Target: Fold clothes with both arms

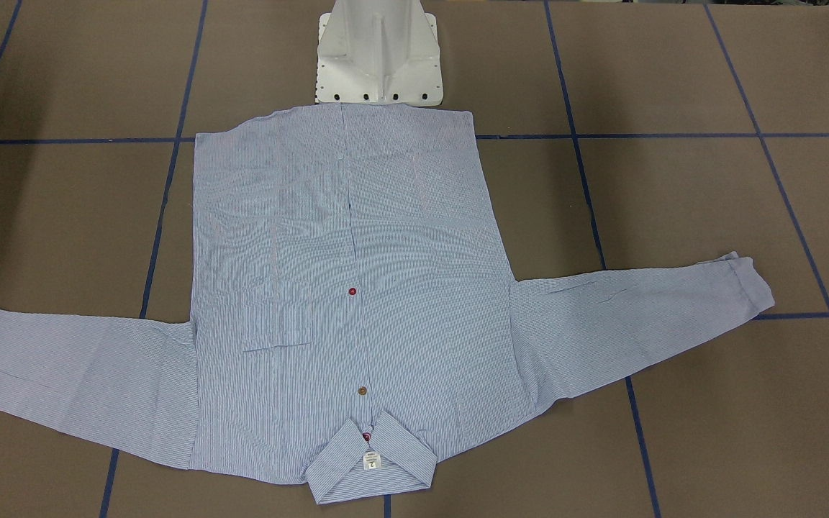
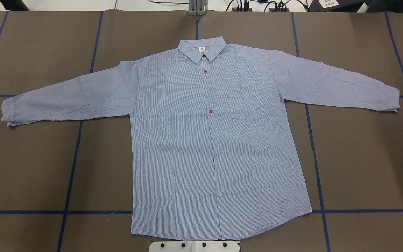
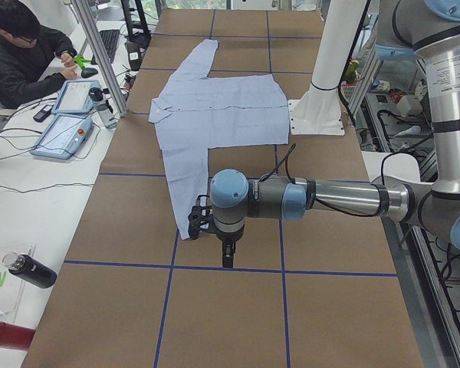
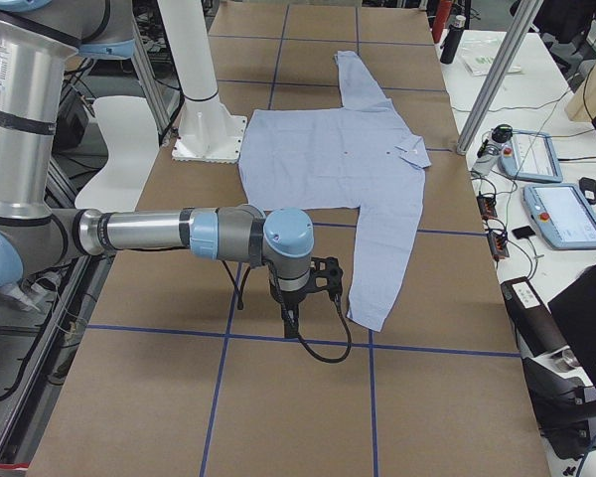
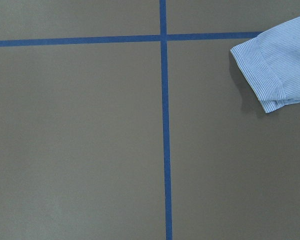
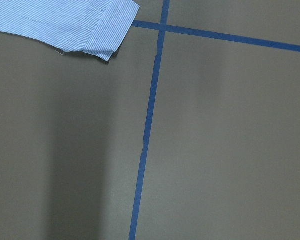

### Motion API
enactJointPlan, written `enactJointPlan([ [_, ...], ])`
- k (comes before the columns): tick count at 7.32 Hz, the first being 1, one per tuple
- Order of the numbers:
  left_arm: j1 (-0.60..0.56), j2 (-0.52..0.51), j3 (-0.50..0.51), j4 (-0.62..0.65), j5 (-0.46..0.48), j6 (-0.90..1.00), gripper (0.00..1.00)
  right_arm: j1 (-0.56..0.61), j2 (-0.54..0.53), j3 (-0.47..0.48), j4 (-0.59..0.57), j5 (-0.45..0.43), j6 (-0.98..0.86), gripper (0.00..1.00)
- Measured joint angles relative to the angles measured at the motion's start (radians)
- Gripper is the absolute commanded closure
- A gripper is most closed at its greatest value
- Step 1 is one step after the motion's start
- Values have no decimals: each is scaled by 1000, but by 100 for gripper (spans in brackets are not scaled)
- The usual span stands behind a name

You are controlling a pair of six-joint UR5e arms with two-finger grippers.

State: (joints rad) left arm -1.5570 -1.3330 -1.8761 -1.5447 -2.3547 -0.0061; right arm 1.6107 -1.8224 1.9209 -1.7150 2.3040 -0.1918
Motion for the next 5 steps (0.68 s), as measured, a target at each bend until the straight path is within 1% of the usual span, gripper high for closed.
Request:
enactJointPlan([
  [2, 0, 0, -16, 0, 0, 2, 0, 0, 0, 0, 0, 0, 0, 0],
  [5, 1, -8, -72, -9, -1, 3, 0, 0, 6, 3, 1, 0, 0, 0],
])
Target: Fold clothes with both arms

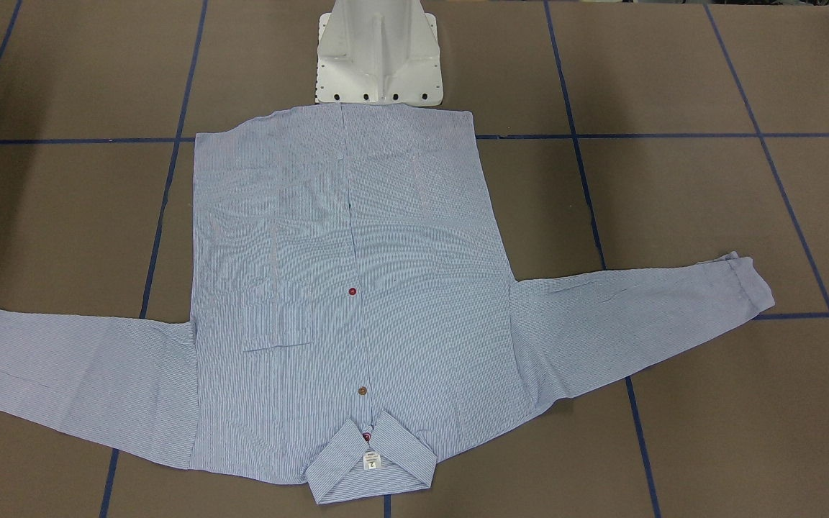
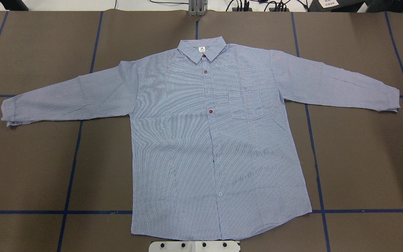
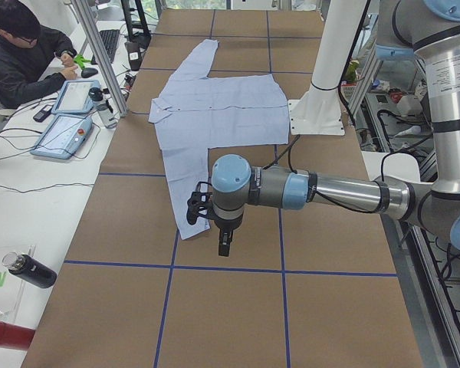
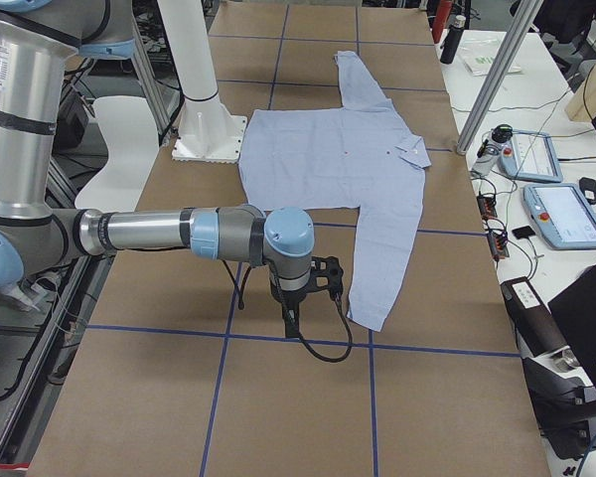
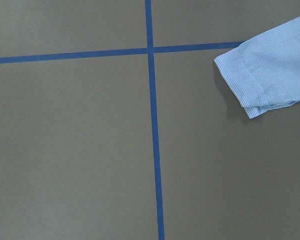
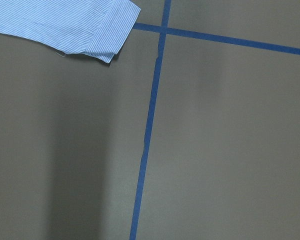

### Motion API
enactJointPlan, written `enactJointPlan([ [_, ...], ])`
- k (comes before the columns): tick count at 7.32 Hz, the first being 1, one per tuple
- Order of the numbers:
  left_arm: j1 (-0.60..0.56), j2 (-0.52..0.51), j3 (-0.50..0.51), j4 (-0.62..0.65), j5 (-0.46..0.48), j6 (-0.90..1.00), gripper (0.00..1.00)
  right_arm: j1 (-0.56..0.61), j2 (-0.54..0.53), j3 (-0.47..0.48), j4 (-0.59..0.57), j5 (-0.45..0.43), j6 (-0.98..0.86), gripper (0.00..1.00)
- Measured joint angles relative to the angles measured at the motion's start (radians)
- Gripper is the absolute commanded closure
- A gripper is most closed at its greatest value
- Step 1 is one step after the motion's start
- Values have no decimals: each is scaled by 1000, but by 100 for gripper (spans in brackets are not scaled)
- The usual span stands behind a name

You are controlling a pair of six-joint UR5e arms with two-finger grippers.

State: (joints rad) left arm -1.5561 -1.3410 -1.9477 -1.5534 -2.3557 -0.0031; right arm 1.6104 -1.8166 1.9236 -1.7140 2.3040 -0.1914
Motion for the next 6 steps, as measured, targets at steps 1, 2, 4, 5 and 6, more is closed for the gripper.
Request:
enactJointPlan([
  [1, -2, -5, -7, -6, -6, 1, 0, -1, 7, 1, 0, 0, 1, 0],
  [2, -3, -8, -12, -10, -10, 1, 0, -1, 16, 1, 1, 0, 6, 0],
  [4, -4, -62, -10, -56, -9, -1, 0, -4, 37, -1, 24, 2, 15, 0],
  [5, -3, -106, 3, -107, -4, -4, 0, -14, 45, -14, 80, 7, 24, 0],
  [6, -1, -137, 23, -136, -3, -7, 0, -44, 50, -35, 150, 23, 40, 1],
])
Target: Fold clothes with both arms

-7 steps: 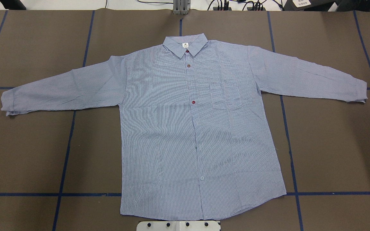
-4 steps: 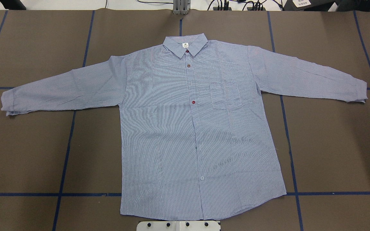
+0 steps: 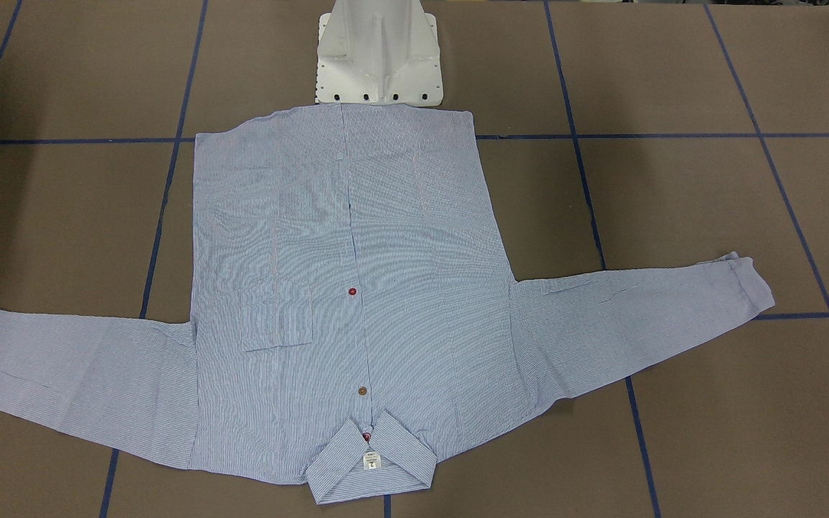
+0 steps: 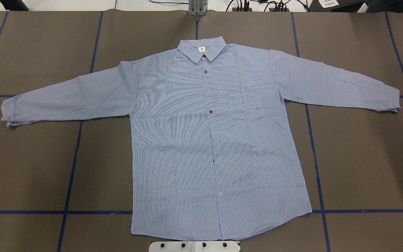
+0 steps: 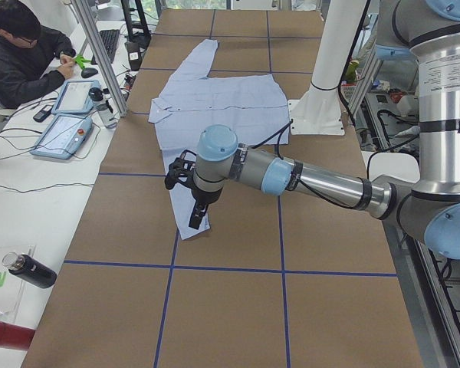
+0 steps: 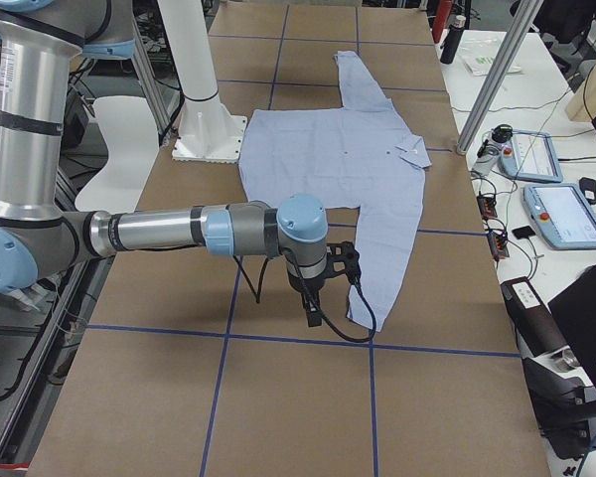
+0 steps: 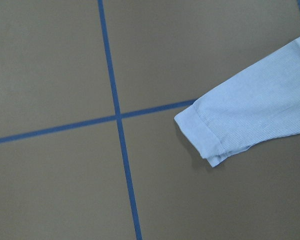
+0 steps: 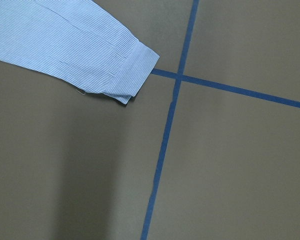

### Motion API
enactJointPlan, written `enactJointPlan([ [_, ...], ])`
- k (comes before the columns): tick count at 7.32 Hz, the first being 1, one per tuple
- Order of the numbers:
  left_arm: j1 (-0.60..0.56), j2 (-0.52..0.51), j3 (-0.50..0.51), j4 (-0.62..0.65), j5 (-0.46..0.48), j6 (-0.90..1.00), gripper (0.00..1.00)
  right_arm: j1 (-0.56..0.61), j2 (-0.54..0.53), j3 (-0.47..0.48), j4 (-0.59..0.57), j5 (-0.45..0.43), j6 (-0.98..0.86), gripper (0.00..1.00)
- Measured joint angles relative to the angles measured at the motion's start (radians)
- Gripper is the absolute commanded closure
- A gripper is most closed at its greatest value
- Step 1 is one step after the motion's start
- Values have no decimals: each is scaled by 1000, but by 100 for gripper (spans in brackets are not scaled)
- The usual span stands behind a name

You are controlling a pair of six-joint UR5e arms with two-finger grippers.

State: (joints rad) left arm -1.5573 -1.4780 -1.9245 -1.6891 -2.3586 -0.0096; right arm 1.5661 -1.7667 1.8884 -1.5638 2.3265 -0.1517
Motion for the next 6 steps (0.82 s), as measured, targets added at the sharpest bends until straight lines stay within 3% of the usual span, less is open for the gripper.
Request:
enactJointPlan([
  [2, 2, -36, 45, -20, -3, -2, 0, -82, 58, -69, 105, 28, 51, 6],
  [4, 2, -41, 61, -24, -6, 3, 0, -122, 156, -223, 187, 33, 116, 2],
  [6, 2, -42, 62, -24, -8, 6, 0, -169, 223, -393, 373, 31, 187, 2],
])
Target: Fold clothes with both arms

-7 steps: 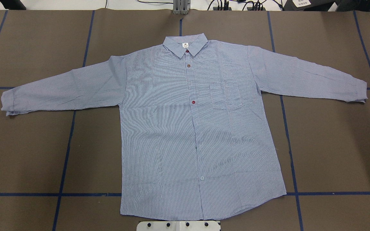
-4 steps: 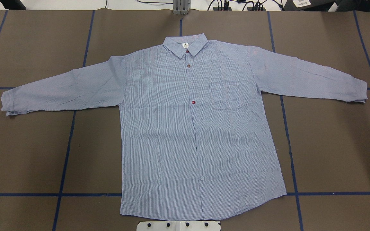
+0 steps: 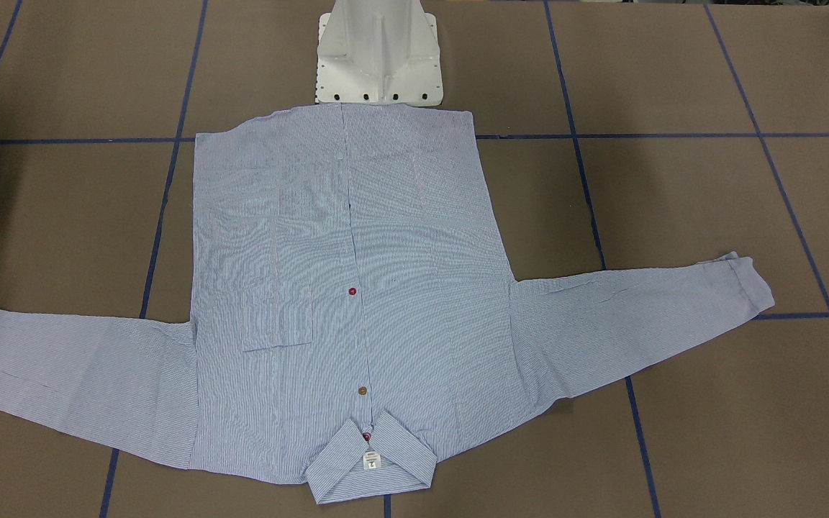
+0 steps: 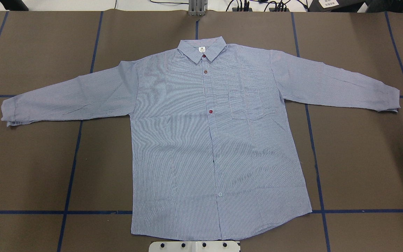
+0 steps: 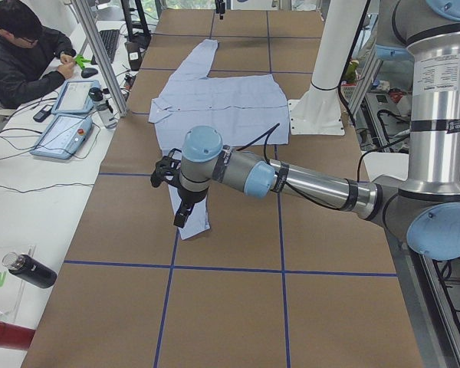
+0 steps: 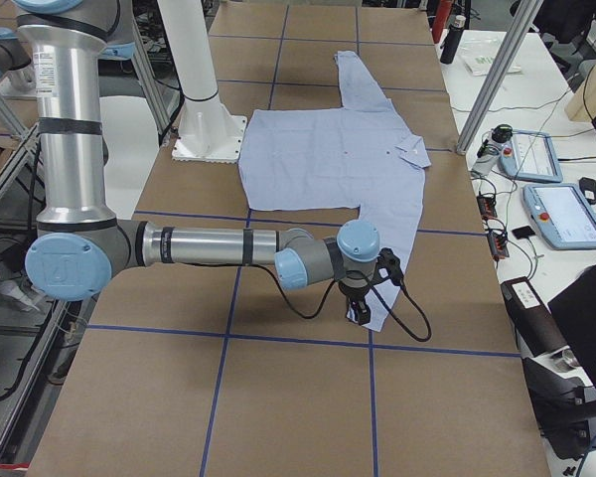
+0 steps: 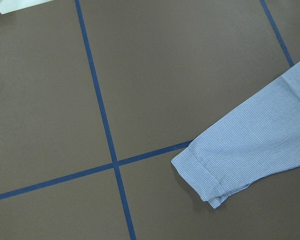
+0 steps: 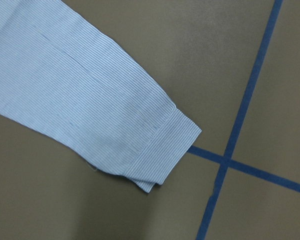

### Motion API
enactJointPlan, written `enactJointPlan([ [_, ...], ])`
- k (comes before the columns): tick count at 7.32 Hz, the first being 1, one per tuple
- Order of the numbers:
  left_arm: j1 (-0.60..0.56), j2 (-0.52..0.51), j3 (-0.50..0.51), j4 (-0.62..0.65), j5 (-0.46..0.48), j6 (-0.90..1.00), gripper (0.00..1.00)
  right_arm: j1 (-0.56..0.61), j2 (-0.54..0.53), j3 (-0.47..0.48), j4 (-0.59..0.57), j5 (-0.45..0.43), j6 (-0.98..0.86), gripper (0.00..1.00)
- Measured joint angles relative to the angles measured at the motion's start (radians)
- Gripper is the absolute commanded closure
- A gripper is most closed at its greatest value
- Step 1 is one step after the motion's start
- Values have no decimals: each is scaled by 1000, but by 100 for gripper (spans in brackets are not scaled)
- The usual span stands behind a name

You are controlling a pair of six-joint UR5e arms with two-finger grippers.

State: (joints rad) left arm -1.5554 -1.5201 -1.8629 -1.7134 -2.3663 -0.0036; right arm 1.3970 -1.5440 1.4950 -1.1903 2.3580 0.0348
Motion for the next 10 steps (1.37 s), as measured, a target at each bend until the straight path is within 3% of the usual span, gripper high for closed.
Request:
enactJointPlan([
  [3, 0, 3, -6, 0, -1, 2, 0, -93, 32, -111, 224, -14, 221, 2],
  [5, 0, 5, -7, 0, -1, 2, 0, -146, 33, -164, 332, -71, 242, 1],
  [10, 0, 8, -5, 0, -1, 2, 0, -226, 20, -210, 464, -219, 178, 8],
])
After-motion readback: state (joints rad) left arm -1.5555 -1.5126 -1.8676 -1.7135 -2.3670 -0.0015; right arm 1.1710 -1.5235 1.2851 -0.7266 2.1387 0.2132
